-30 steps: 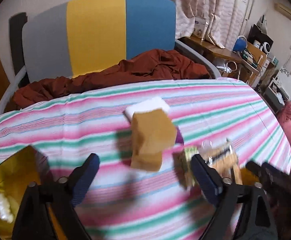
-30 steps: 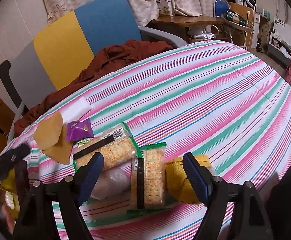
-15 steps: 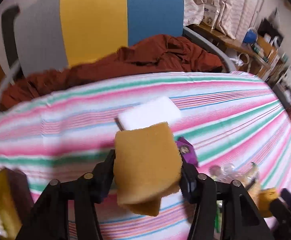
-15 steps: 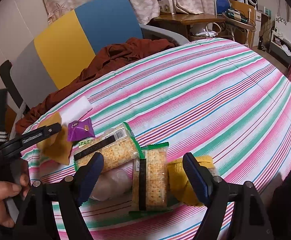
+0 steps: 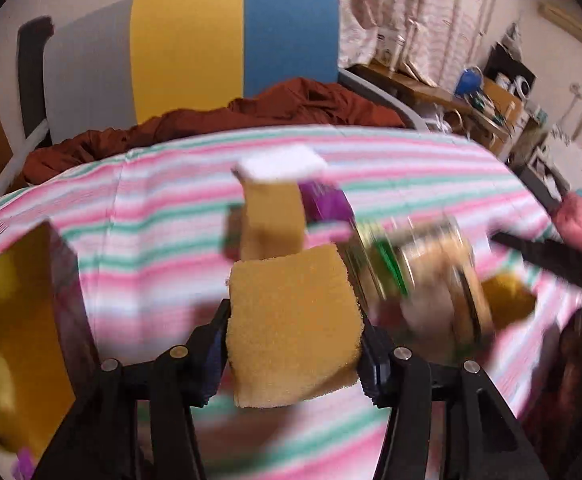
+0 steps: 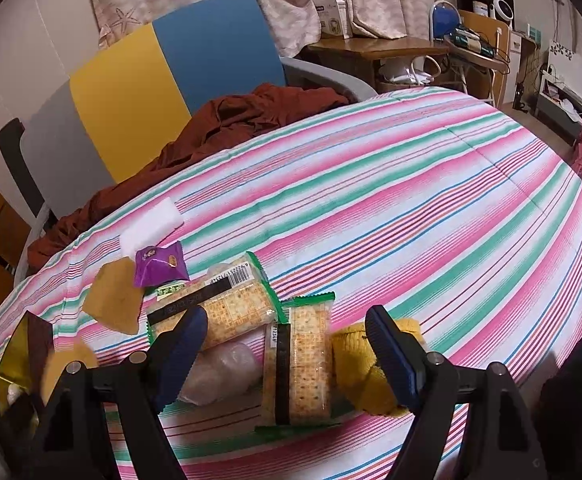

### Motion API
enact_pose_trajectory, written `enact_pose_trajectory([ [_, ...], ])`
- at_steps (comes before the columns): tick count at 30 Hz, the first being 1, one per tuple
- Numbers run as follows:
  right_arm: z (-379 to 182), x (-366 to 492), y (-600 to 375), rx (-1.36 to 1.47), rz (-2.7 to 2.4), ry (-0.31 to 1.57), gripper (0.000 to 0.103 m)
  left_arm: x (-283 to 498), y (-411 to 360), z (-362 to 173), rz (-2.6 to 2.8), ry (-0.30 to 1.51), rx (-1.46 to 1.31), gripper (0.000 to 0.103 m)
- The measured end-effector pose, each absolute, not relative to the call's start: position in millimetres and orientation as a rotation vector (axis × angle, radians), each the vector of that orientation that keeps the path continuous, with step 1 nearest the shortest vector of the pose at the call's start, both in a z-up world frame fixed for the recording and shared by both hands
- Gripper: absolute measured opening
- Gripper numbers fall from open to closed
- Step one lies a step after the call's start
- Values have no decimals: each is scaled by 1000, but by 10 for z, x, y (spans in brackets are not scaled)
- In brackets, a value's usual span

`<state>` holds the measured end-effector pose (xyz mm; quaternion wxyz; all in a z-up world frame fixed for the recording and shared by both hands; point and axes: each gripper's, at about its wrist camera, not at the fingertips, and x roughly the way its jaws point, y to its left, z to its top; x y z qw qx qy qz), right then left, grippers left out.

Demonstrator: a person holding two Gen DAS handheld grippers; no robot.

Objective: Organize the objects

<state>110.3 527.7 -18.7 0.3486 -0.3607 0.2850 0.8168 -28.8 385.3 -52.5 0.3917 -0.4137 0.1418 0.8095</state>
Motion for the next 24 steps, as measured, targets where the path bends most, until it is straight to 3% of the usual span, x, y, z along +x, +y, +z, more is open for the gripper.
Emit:
enact_pose_trajectory([
  [7, -135, 1117, 5279, -896, 2150, 750, 83, 338, 3689, -816, 2016, 460, -992, 55],
  [24, -123, 986, 5162, -930, 2213, 689, 83, 397, 3596, -1077, 2036, 437, -906, 57],
])
